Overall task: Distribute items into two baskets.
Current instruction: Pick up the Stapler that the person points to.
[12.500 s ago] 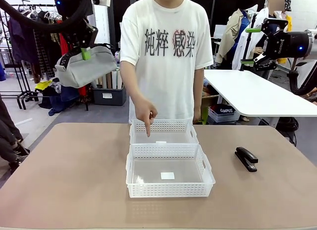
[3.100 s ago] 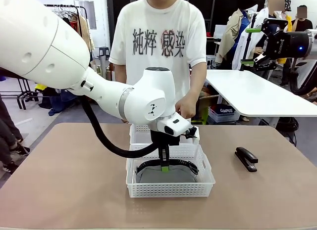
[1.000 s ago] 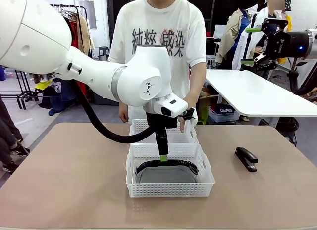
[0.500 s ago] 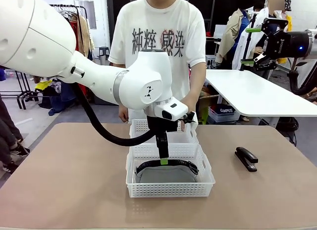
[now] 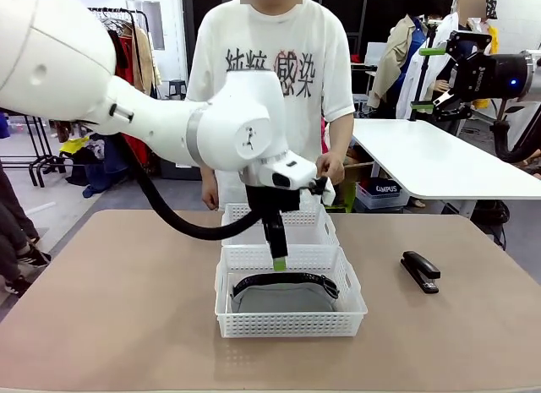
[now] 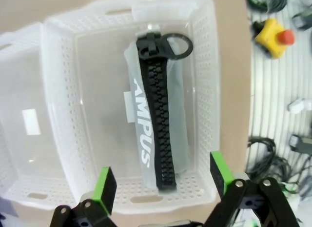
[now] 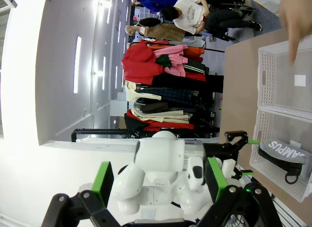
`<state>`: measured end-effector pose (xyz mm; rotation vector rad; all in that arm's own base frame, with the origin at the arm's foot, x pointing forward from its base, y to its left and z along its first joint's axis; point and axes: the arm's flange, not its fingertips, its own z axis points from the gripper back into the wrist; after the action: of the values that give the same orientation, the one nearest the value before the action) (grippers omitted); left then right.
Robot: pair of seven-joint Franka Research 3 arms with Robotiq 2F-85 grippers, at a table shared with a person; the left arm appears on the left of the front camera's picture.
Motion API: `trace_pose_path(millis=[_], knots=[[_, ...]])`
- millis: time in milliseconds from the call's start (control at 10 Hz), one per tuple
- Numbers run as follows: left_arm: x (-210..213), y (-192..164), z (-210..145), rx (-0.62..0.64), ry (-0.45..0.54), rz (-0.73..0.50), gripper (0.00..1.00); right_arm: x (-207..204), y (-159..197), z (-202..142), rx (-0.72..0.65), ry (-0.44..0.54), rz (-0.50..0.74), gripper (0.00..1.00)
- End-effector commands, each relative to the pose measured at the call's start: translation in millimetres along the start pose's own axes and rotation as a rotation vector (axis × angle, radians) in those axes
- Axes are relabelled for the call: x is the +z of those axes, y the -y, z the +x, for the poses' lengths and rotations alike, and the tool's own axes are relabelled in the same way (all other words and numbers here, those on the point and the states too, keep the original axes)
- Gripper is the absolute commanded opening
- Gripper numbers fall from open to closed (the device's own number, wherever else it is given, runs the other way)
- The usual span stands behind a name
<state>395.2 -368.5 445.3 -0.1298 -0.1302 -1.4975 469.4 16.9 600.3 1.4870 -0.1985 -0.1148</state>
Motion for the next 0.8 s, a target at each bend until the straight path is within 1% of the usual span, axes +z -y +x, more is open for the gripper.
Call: trace_pose_path(millis=[0,200,300,400,500,600,700], knots=[[40,-8,-23,0.059,0.078,-0.043,1.00,0,-1,0,0.000,0.000,0.000,1.00],[73,-12,-38,0.182,0.158,-0.086,1.00,0,-1,0,0.000,0.000,0.000,1.00],[87,-14,-45,0.312,0.174,-0.085,1.00,0,-1,0,0.000,0.000,0.000,1.00],[101,-19,-57,0.399,0.171,-0.065,1.00,0,-1,0,0.000,0.000,0.000,1.00],[112,-23,-69,0.441,0.182,-0.049,1.00,0,-1,0,0.000,0.000,0.000,1.00],[123,-27,-82,0.523,0.225,-0.072,1.00,0,-1,0,0.000,0.000,0.000,1.00],[132,-32,-93,0.575,0.254,-0.118,1.00,0,-1,0,0.000,0.000,0.000,1.00]])
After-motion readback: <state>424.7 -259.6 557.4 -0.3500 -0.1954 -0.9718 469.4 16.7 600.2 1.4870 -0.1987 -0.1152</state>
